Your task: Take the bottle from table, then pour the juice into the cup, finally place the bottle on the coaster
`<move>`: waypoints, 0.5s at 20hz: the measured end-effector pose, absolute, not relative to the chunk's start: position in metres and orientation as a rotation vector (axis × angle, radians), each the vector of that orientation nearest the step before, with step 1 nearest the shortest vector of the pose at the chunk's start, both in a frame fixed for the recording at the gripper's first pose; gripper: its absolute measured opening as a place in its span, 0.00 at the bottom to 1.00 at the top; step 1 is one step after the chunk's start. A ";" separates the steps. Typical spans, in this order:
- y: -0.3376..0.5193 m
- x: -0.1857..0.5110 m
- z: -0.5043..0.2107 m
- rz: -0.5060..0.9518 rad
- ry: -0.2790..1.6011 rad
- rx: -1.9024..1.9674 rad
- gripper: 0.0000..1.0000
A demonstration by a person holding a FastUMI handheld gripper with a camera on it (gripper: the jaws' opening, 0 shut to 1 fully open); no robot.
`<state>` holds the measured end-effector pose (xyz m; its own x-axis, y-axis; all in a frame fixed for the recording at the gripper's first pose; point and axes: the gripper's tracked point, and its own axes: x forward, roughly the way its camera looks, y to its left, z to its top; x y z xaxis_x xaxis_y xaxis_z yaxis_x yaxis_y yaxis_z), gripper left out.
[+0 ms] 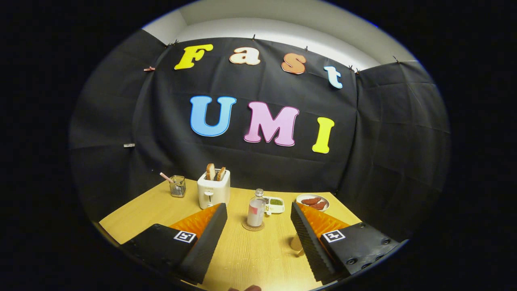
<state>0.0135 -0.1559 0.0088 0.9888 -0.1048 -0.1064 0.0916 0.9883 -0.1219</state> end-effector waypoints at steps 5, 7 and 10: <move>-0.174 0.000 0.015 -0.006 0.107 -0.088 0.96; -0.183 -0.006 0.030 0.029 0.079 -0.094 0.96; -0.195 -0.017 0.043 0.065 0.053 -0.135 0.96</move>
